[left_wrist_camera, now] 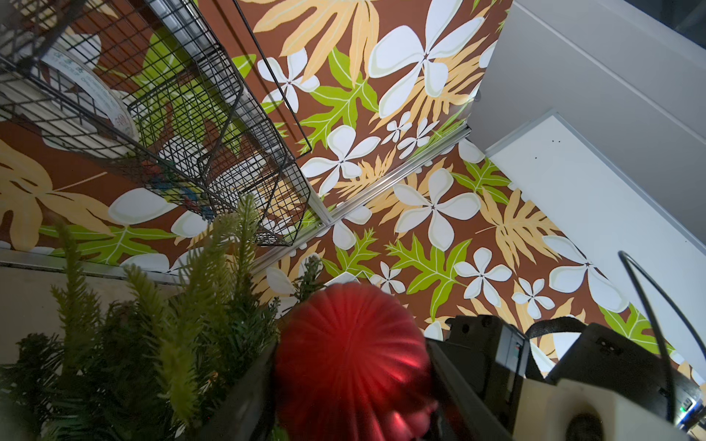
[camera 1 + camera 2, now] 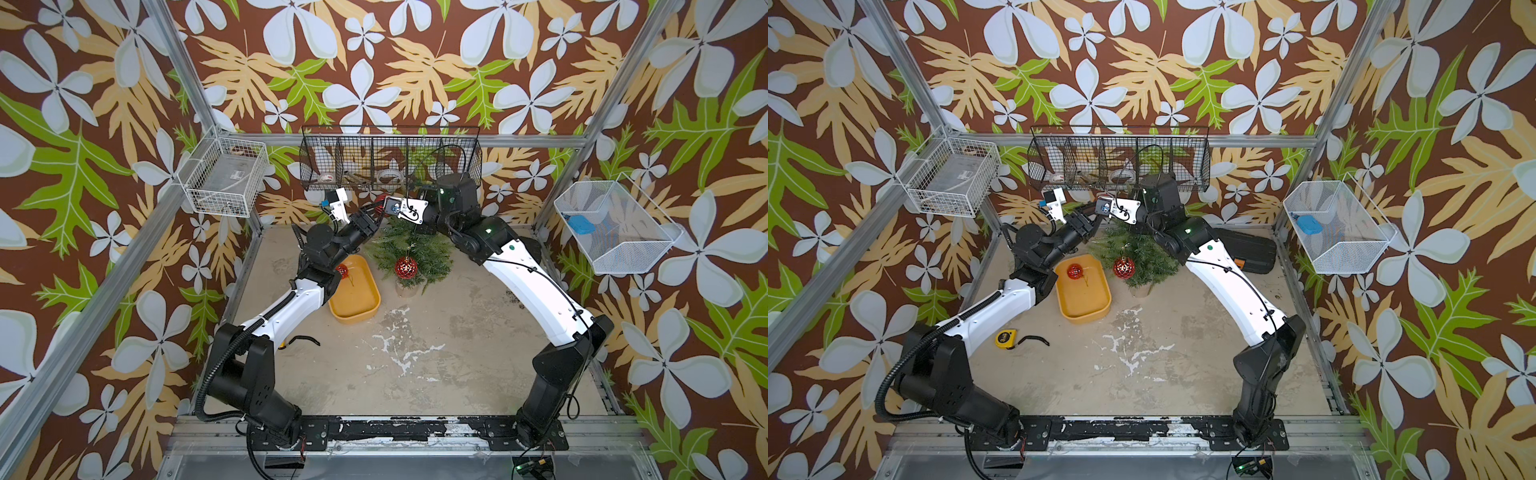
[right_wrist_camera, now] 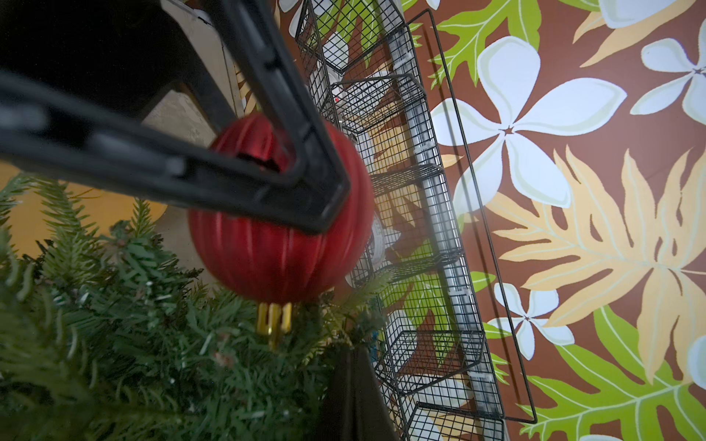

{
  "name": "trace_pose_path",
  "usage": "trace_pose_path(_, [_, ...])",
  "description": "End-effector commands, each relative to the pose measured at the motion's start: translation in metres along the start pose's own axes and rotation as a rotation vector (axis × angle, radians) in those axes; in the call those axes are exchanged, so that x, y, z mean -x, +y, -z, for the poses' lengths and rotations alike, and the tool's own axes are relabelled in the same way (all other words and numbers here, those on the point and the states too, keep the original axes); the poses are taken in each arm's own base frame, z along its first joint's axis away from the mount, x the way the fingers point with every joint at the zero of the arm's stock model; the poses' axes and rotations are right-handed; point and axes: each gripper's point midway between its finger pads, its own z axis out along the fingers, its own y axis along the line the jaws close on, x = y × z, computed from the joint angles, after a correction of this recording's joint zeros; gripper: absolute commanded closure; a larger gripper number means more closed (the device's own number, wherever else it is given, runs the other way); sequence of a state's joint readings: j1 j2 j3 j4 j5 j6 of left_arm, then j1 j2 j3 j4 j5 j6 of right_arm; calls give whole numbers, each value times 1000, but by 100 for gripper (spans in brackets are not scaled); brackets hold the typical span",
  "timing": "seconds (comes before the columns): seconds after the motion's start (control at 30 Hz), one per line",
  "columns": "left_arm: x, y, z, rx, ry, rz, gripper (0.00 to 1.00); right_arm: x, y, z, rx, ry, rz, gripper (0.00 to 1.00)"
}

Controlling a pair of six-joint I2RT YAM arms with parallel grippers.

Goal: Decorate the small christmas tree with ornaments
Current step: Hang an ornament on the christmas tree.

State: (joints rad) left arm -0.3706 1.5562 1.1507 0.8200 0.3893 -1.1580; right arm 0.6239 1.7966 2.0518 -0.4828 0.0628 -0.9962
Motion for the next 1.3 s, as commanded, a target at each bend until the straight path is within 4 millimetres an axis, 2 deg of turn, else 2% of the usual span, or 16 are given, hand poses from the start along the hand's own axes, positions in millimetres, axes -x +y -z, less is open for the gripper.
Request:
trace_pose_path(0.0, [0,-1,-1,-7,-10,-13,84,-1,-7,3,-30,12,4,100])
trace_pose_path(0.27, [2,6,1,13,-26,-17,84,-6,-5,-4,-43,45,24,100])
trace_pose_path(0.43, [13,14,8,31,-60,-8,84,-5,-5,-7,-45,45,28,100])
trace_pose_path(0.67, [24,10,4,14,-77,-17,84,-1,-5,-10,-46,43,29,100])
trace_pose_path(0.8, [22,12,2,19,-65,-18,84,-2,-7,-8,-55,53,34,100])
trace_pose_path(0.9, [16,23,4,39,-48,-7,84,-3,-8,-7,-59,55,34,100])
trace_pose_path(1.03, [9,29,8,49,-31,5,84,-1,-10,-4,-67,56,33,90])
trace_pose_path(1.1, [7,29,10,52,-24,3,84,2,-13,-1,-75,49,28,75])
trace_pose_path(1.27, [5,31,13,59,-20,4,82,13,-20,10,-94,26,17,59])
